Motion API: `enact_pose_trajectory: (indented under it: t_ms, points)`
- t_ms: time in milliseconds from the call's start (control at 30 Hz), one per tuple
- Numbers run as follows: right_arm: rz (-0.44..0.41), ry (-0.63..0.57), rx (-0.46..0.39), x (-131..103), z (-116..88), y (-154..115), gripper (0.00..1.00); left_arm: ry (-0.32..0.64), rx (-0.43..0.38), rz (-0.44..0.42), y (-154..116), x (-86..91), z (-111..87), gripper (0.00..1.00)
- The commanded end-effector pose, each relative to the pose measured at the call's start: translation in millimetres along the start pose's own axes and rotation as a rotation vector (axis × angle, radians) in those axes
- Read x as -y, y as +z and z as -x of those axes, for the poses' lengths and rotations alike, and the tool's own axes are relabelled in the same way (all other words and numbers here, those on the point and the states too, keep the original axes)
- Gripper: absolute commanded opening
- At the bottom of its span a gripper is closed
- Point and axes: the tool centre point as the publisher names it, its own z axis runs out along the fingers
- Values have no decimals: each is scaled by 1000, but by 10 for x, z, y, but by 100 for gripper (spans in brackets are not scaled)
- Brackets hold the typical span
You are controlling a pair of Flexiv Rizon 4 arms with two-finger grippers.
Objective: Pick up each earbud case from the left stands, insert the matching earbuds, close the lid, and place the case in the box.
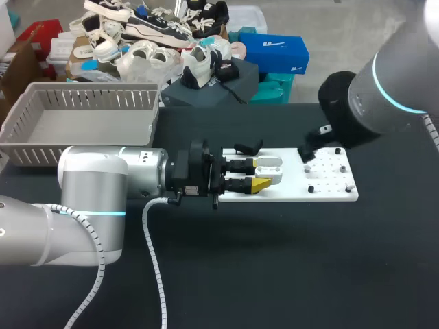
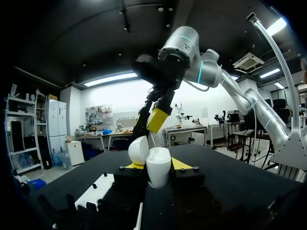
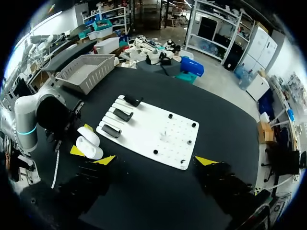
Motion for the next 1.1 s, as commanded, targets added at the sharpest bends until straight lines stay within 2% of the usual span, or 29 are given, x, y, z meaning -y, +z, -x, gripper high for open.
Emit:
enact_pose_trajectory:
  t_ms: [33, 267, 533, 600, 633, 700, 833, 1067, 1100]
  points:
    - [-210, 30, -73, 120, -176, -193, 100, 2, 2, 0, 1, 1, -8, 0]
    - [-247, 71, -174, 257, -402, -6, 100, 2, 2, 0, 1, 1, -8, 0]
    - [-219, 100, -249, 317, -552, 324, 99, 2, 2, 0, 1, 1, -8, 0]
    - [-217, 96, -265, 336, -574, 390, 95, 2, 2, 0, 1, 1, -8, 0]
    - [-209, 103, -272, 354, -590, 438, 89, 2, 2, 0, 1, 1, -8, 0]
    - [-209, 105, -283, 368, -608, 489, 83, 2, 2, 0, 1, 1, -8, 0]
    - [-216, 103, -310, 422, -652, 608, 85, 2, 2, 0, 1, 1, -8, 0]
    - [-244, 79, -327, 465, -675, 741, 73, 2, 2, 0, 1, 1, -8, 0]
    - [-249, 76, -326, 471, -677, 753, 67, 2, 2, 0, 1, 1, -8, 0]
